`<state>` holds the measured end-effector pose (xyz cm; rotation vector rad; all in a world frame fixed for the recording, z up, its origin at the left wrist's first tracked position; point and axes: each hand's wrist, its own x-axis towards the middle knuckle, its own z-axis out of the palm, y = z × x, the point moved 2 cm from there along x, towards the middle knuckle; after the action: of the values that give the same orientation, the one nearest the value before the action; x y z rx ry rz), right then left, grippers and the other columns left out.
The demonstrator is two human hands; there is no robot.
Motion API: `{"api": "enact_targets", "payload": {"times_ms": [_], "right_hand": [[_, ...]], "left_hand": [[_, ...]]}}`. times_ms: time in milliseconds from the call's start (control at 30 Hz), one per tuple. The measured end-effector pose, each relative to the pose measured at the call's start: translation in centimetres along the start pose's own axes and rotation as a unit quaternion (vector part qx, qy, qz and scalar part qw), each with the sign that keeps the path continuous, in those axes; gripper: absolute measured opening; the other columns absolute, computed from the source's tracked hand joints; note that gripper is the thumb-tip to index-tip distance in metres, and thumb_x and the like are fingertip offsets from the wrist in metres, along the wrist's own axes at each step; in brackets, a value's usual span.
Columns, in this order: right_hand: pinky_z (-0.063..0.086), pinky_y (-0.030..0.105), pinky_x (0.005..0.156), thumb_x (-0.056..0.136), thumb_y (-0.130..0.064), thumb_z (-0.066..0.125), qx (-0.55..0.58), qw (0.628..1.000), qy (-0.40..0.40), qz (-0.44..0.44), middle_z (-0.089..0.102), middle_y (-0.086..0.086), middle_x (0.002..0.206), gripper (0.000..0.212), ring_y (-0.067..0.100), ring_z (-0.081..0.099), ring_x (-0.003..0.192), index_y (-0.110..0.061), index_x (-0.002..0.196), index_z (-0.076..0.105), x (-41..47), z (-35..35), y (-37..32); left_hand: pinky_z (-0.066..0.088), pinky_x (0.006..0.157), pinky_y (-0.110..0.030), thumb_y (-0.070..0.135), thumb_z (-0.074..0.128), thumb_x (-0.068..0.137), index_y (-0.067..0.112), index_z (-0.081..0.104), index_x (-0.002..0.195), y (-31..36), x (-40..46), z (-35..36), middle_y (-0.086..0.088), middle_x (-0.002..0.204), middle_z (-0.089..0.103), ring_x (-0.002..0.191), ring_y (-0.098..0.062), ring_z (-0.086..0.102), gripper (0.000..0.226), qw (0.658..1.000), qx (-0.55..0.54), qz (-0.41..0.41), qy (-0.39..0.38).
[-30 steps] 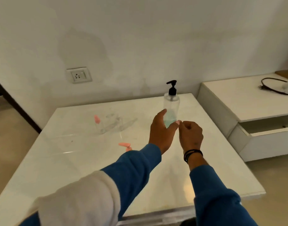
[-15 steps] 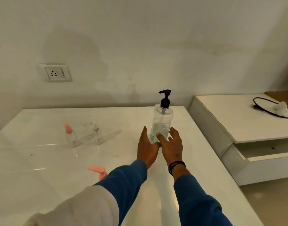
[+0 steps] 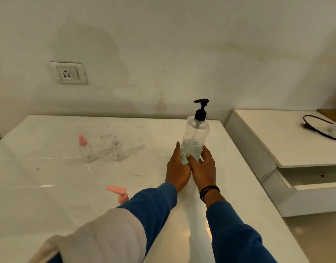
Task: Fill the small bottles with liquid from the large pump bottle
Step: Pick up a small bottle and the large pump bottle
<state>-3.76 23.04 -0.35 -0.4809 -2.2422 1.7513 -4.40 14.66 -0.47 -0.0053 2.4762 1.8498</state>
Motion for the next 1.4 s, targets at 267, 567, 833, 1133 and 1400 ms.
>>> {"api": "enact_targets", "payload": {"times_ms": [267,567,833,1133,1400], "right_hand": [[0.043,0.027,0.094,0.095,-0.032,0.066,-0.017,1.000,-0.001,0.001,0.055,0.002,0.142,0.057,0.023,0.056,0.126,-0.023,0.145,0.042,0.0,-0.1,-0.3],[0.044,0.025,0.086,0.086,-0.033,0.077,-0.080,0.996,-0.045,0.016,0.059,0.001,0.129,0.065,0.015,0.055,0.106,-0.017,0.140,0.045,-2.4,-1.6,-1.3],[0.047,0.029,0.078,0.080,-0.037,0.082,-0.167,0.984,-0.055,0.041,0.057,0.004,0.116,0.065,0.020,0.053,0.095,-0.012,0.127,0.045,-8.0,-2.5,-2.8],[0.048,0.031,0.077,0.076,-0.034,0.083,-0.209,0.974,-0.062,0.057,0.057,0.003,0.110,0.067,0.021,0.054,0.094,-0.013,0.127,0.045,-13.9,-4.8,-3.0],[0.050,0.036,0.086,0.077,-0.035,0.084,-0.216,0.973,-0.060,0.060,0.060,0.011,0.124,0.070,0.032,0.059,0.111,-0.012,0.130,0.044,-15.0,-5.2,-2.9]], "left_hand": [[0.038,0.118,-0.038,0.041,0.039,0.107,0.027,0.027,0.157,-0.2,-0.1,0.2,0.000,0.158,0.043,0.141,-0.023,0.047,0.053,1.000,-0.004,0.011,-0.003],[0.045,0.113,-0.040,0.030,0.049,0.106,0.027,0.032,0.154,0.7,-4.4,-1.0,0.001,0.149,0.050,0.134,-0.020,0.052,0.051,0.998,-0.055,0.001,0.011],[0.051,0.106,-0.043,0.014,0.053,0.101,0.031,0.026,0.155,0.5,-11.1,-3.5,0.000,0.147,0.052,0.126,-0.027,0.058,0.063,0.998,-0.043,-0.039,-0.035],[0.041,0.105,-0.025,-0.004,0.053,0.095,0.026,0.021,0.156,1.1,-17.7,-4.9,-0.001,0.155,0.041,0.135,-0.017,0.045,0.076,0.994,-0.032,-0.060,-0.085],[0.040,0.104,-0.025,0.005,0.053,0.101,0.025,0.022,0.156,2.0,-18.5,-5.5,-0.002,0.156,0.040,0.140,-0.026,0.045,0.066,0.993,-0.025,-0.091,-0.075]]}}
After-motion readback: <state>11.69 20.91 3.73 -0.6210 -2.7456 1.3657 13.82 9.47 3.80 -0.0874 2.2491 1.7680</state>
